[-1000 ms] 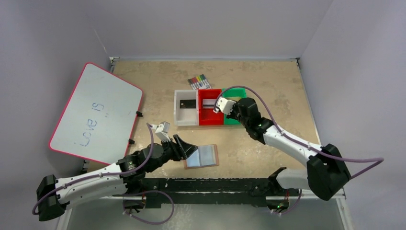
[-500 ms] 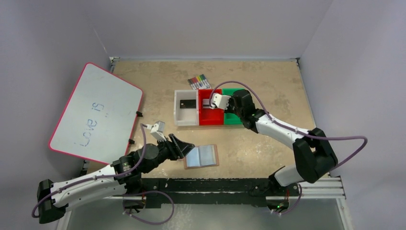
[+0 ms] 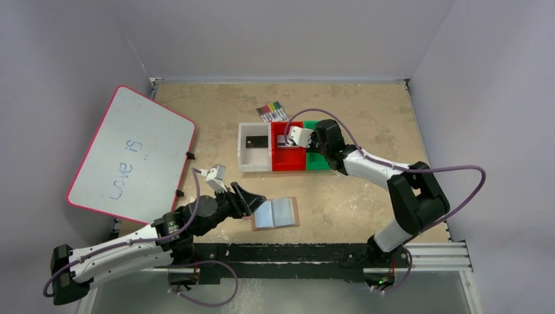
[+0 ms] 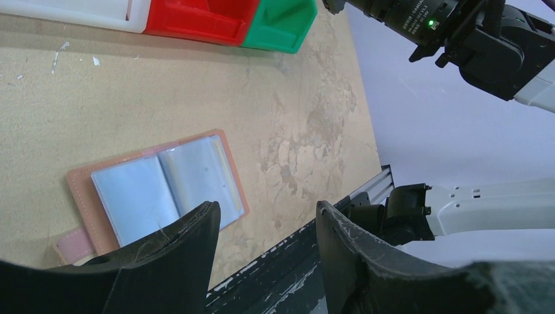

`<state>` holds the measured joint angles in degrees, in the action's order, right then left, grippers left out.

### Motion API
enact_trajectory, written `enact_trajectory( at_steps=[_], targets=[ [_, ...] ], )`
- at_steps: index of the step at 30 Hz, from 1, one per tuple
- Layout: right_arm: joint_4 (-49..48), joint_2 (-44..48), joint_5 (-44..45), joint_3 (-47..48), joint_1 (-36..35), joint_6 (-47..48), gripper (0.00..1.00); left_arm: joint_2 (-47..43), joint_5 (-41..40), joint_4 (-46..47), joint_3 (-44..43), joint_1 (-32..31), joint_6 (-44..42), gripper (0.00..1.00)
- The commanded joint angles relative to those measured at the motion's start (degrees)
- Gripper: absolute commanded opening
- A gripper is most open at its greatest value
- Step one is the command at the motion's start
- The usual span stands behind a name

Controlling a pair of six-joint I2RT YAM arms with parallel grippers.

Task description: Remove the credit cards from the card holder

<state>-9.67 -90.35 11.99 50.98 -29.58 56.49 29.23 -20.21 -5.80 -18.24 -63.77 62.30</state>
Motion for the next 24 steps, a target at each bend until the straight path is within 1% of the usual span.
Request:
enact_trajectory(
  at_steps=[1,18,24],
  targets=[
    [-3.1,-1.9,-0.7,3.0,0.6,0.5,0.02,-0.5,-1.0,-0.4,-2.8,0.0,-1.4,0.55],
    [-9.0,-9.3,-1.3,5.0,2.2,3.8,0.02,-0.7,-1.8,-1.8,-3.5,0.0,-1.6,0.54],
    [-11.0,-9.8,-2.2,5.4,2.5,3.9,0.04,-0.7,-2.2,-2.1,-3.5,0.0,-1.4,0.54]
  ],
)
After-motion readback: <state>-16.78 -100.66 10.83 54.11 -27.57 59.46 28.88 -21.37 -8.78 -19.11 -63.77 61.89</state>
